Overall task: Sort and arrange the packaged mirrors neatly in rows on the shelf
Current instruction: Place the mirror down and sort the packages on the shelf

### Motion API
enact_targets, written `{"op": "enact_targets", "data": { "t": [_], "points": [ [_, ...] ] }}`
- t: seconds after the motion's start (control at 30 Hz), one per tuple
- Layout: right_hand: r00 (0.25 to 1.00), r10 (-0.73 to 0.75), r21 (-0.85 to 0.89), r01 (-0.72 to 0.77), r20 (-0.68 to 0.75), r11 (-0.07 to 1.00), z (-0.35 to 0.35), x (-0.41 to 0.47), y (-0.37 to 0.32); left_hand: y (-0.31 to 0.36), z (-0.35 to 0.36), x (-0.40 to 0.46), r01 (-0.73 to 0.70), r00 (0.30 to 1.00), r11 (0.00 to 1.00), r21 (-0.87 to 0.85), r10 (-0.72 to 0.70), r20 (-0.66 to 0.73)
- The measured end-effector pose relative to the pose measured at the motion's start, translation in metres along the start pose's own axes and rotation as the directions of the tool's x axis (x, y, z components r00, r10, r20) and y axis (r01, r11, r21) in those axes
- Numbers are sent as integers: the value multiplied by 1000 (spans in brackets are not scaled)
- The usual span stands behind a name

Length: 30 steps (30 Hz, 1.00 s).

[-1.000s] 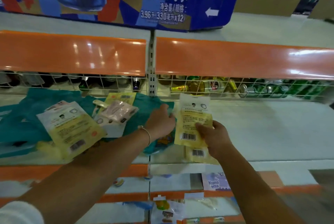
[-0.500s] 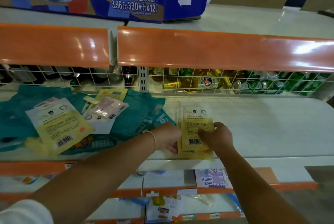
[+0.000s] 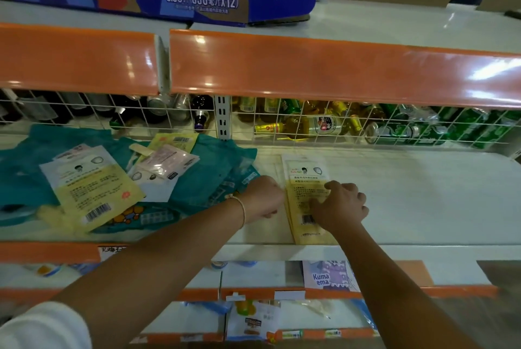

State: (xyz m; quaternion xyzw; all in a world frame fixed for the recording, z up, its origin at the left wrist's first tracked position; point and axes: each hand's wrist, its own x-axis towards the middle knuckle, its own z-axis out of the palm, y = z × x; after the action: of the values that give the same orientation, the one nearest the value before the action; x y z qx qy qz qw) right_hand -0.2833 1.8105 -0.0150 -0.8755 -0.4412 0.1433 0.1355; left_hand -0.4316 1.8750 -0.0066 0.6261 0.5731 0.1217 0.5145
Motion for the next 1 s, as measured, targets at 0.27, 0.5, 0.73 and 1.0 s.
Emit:
{"op": "enact_targets", "data": {
  "t": [0.27,0.5,0.73,1.0],
  "points": [
    [973,-224,155,229,-46,961,12,-8,-76,-18,-76,-15,-217,929,971,101,237,-283],
    [923,-382,173,383,-38,908,35,-30,-158,-71,-159,-35,-135,875,984,116,173,-453],
    [842,-539,297,510,19,807,70,-67,-240,-128,-232,-70,-46,840,998,47,65,-539],
    [799,-588,196,561,123,804,111,-102,-311,-175,-299,-94,112,867,993,-28,-111,-486]
  ]
}}
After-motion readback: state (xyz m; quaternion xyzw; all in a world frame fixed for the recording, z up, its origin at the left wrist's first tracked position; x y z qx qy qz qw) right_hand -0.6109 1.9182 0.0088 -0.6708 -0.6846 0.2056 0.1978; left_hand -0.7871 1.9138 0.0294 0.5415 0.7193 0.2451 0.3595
